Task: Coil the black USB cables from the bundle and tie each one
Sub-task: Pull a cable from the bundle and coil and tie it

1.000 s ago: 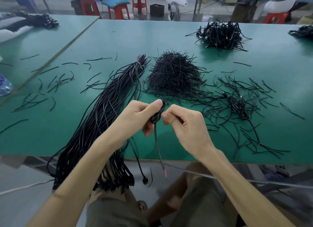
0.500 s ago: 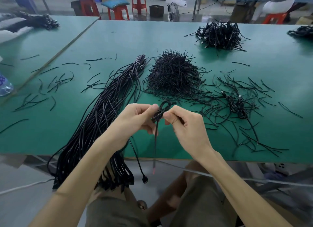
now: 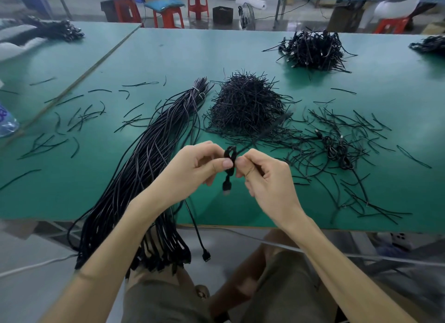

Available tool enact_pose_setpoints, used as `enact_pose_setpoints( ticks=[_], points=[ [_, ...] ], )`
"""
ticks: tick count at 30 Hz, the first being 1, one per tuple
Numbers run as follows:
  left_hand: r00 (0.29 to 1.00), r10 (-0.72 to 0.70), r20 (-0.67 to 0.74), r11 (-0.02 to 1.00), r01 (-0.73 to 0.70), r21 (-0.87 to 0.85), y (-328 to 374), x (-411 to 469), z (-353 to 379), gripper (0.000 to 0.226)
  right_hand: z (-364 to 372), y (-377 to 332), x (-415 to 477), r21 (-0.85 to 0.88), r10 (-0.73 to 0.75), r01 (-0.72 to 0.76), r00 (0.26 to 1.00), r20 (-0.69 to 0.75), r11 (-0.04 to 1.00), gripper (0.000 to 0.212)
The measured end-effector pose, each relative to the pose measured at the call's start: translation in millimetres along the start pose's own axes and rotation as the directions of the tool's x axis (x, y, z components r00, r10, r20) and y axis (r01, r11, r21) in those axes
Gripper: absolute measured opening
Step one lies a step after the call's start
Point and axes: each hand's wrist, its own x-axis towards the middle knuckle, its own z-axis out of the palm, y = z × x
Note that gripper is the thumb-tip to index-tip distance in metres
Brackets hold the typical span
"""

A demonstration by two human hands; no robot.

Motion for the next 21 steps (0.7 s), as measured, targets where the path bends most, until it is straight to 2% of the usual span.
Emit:
enact_pose_setpoints(
  ticks=[2, 5, 8, 10, 11, 13, 15, 16, 17, 19, 21],
  points=[
    [1.000, 0.018, -0.013, 0.995, -0.016, 0.103, 1, -1, 2, 0.033, 1, -2, 0, -0.032, -0.017, 0.017, 1.000, 0.014, 0.999, 0.033],
    [1.000, -0.004, -0.013, 0.997, 0.005, 0.082, 3, 1, 5, 0.054, 0, -4, 0, -0.074, -0.039, 0.041, 0.999, 0.023, 0.996, 0.033],
    [0.981, -0.190, 0.045, 0.972, 0.195, -0.132, 3, 2, 7, 0.055, 0, -5, 0, -0.144, -0.085, 0.089, 0.996, 0.028, 0.986, 0.032],
    [0.941, -0.309, 0.140, 0.891, 0.338, -0.304, 3, 2, 9, 0.048, 0, -5, 1, -0.242, -0.177, 0.179, 0.984, 0.029, 0.954, 0.032],
    [0.916, -0.352, 0.190, 0.836, 0.399, -0.377, 2, 3, 9, 0.043, 0, -5, 1, -0.334, -0.256, 0.251, 0.966, 0.030, 0.908, 0.033],
    [0.873, -0.392, 0.288, 0.728, 0.486, -0.484, -1, 3, 9, 0.036, 1, -4, 0, -0.557, -0.444, 0.390, 0.895, 0.043, 0.733, 0.036],
    [0.862, -0.371, 0.345, 0.704, 0.503, -0.501, -4, 2, 7, 0.037, 3, -4, 0, -0.653, -0.559, 0.454, 0.828, 0.056, 0.607, 0.037],
    [0.869, -0.351, 0.350, 0.726, 0.488, -0.485, -5, 2, 5, 0.038, 3, -2, 0, -0.662, -0.568, 0.453, 0.822, 0.050, 0.597, 0.037],
    [0.882, -0.329, 0.338, 0.764, 0.459, -0.454, -6, 1, 4, 0.040, 3, 0, -1, -0.654, -0.549, 0.437, 0.835, 0.040, 0.617, 0.037],
    [0.917, -0.286, 0.277, 0.849, 0.376, -0.371, -6, -1, 3, 0.043, 2, 5, -3, -0.579, -0.449, 0.368, 0.893, 0.003, 0.727, 0.038],
    [0.945, -0.243, 0.220, 0.891, 0.307, -0.335, -6, -1, 3, 0.033, -1, 8, -4, -0.490, -0.359, 0.293, 0.933, -0.042, 0.821, 0.036]
  ],
)
